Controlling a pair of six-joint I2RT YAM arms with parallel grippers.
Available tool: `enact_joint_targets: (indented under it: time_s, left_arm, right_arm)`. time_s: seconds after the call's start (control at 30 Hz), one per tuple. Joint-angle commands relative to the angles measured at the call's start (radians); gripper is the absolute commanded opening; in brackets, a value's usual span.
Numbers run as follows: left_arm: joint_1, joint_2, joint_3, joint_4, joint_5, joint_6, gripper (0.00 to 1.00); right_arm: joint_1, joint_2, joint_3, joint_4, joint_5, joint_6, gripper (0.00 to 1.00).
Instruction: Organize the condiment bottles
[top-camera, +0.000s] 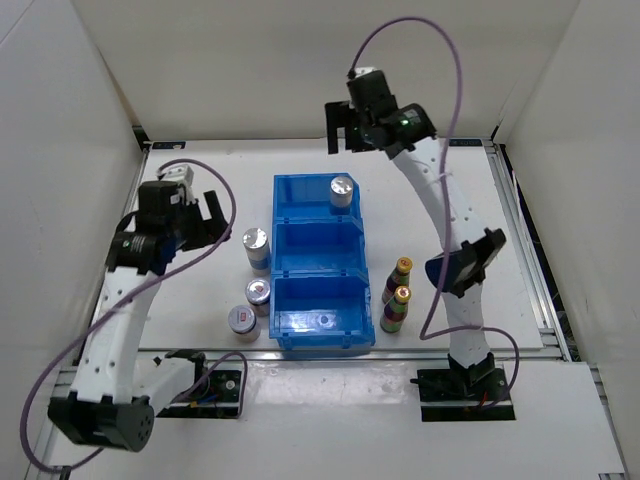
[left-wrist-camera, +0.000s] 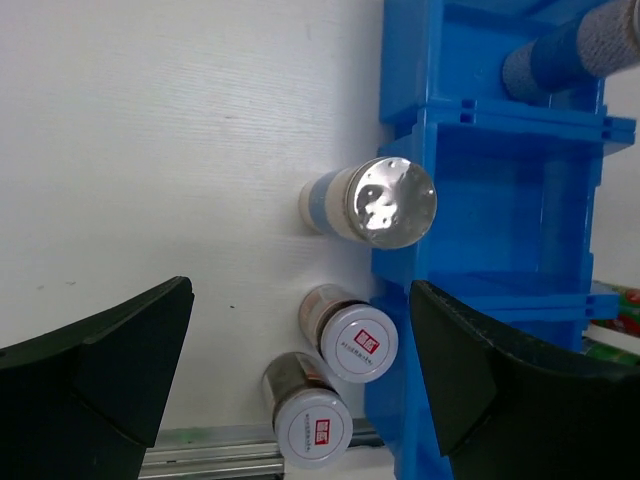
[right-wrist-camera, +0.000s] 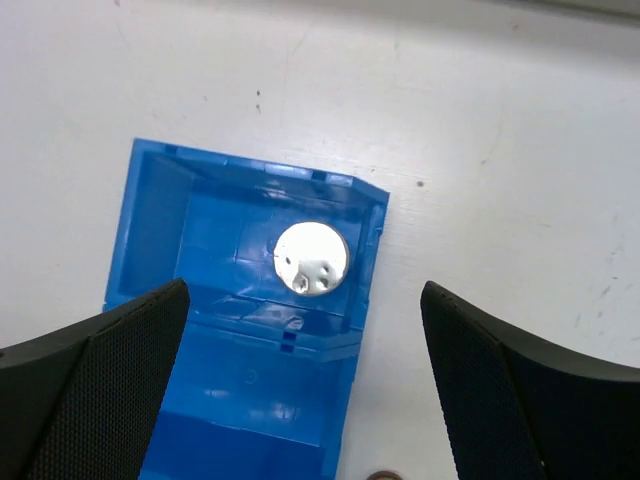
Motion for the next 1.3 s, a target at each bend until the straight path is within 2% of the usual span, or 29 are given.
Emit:
enact_joint_targets:
  time_s: [0.0,0.17,0.33,0.5,0.63,0.87,1.0,1.03,1.07,1.17,1.2,1.27]
  left_arm:
    - [-0.047,0.136,0.004,0.075,0.056,0.021,1.0]
    - [-0.155,0.238,0.026,0.163,0.042,0.012,1.0]
    - [-0.253,0.374,0.072,0.163,-0.004,0.012,1.0]
    - [-0.275,0.484,0.11,0.163,-0.038,-0.006,1.0]
    - [-0.275,0.518,0.12,0.154,-0.067,-0.017,1.0]
    - [-0.275,0.529,0.11,0.154,-0.067,-0.028,0.8]
    - [-0.275,0.52,0.158,0.141,-0.113,-0.028,0.45]
    - [-0.275,0.52,0.185,0.129,-0.145,-0.028,0.31]
    - [-0.275,0.52,0.252,0.129,-0.162,-0.028,0.25]
    - [-0.275,0.548,0.383,0.12,-0.207,-0.028,0.18]
    - [-0.285,0.569,0.473,0.106,-0.223,-0.038,0.18]
    - [-0.299,0.592,0.559,0.091,-0.266,-0.039,0.16]
  right_arm:
    - [-0.045,-0.064,0.059,-0.111,-0.003,0.004,1.0]
    - [-0.079,-0.182,-0.128,-0.081,-0.076,0.017,1.0]
    - [-0.129,-0.216,-0.199,-0.081,-0.137,0.026,1.0]
    - [-0.212,-0.225,-0.217,-0.071,-0.198,0.035,1.0]
    - [-0.231,-0.243,-0.235,-0.071,-0.218,0.046,1.0]
    - [-0.231,-0.243,-0.257,-0.071,-0.218,0.046,1.0]
    - [-0.231,-0.243,-0.257,-0.071,-0.209,0.046,1.0]
    - [-0.231,-0.252,-0.268,-0.071,-0.209,0.046,1.0]
    - [-0.231,-0.252,-0.268,-0.071,-0.199,0.046,1.0]
    - [-0.231,-0.272,-0.292,-0.081,-0.179,0.046,1.0]
    - [-0.231,-0.272,-0.31,-0.081,-0.168,0.046,1.0]
    - [-0.231,-0.272,-0.324,-0.081,-0.168,0.046,1.0]
